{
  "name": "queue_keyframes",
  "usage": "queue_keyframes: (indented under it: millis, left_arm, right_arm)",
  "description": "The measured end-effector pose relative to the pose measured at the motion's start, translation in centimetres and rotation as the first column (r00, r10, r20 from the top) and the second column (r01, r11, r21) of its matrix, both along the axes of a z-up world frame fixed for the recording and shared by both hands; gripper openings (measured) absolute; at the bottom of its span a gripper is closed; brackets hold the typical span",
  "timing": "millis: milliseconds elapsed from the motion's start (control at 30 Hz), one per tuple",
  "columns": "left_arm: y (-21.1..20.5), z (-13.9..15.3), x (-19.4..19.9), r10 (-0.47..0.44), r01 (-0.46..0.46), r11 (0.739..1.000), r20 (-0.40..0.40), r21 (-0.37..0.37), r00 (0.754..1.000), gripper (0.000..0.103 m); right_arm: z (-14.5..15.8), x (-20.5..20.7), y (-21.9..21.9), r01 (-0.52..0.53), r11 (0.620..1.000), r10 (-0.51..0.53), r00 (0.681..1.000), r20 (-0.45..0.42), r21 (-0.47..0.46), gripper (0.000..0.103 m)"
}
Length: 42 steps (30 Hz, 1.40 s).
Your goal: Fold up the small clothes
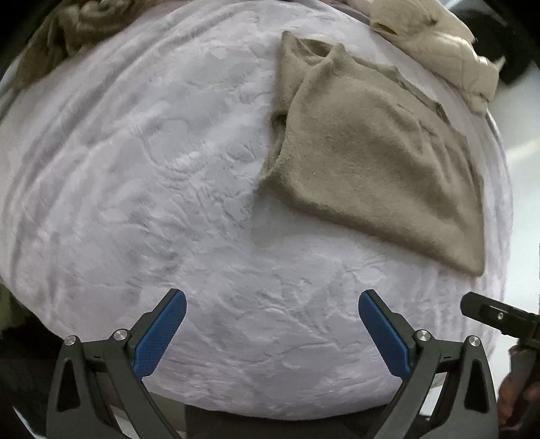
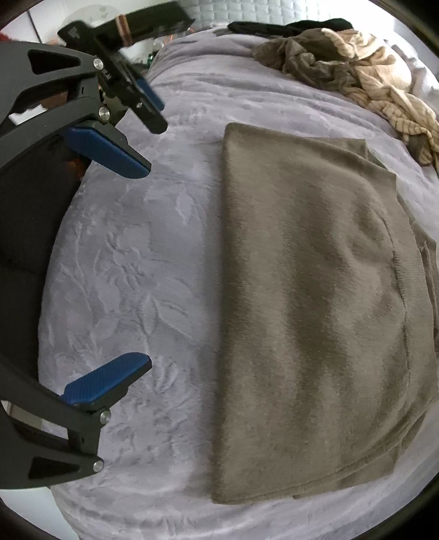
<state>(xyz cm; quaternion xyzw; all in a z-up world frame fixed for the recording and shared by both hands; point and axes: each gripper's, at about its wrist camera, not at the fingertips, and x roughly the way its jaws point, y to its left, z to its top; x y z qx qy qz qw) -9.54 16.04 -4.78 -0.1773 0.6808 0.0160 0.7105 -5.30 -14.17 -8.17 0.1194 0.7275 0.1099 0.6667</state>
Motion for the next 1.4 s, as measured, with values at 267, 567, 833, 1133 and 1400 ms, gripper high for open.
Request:
queue_keyframes:
  millis: [267,567,833,1133,1400]
  left_arm:
    - [-0.2,-1.5,1.7,0.049,-0.049,0.999,0.001,-0.017,0.999,0.102]
    - [2.0,-3.7,6.4,0.174,-0.179,0.982,0.079,0.058,0.982,0.102]
    - [3.2,-5.1,6.3,0.124,-0.129,0.980,0.037,0.152,0.992,0.102]
    - [1.7,-4.3,5.3,0.124,-0.126,0.985,0.028,0.120,0.992,0.102]
    - [0.9,-4.7,5.4,0.122,-0.123,0.986,0.018,0.111,0.992,0.102]
  right_arm:
    - [-2.4,-0.1,-1.3,0.085,0.995,-0.083,0.995,-0.062,0.042,0.103]
    - [-3.3,-1.7,-2.4,0.102,0.994,-0.098,0.991,-0.093,0.037,0.103]
    - [-3.1,-1.5,-2.2,0.096,0.994,-0.091,0.993,-0.071,0.060,0.103]
    - [-3.1,0.2,-0.6,0.078,0.993,-0.073,0.996,-0.053,0.087,0.103]
    - [-4.0,0.7,0.0,0.100,0.987,-0.093,0.994,-0.061,0.127,0.103]
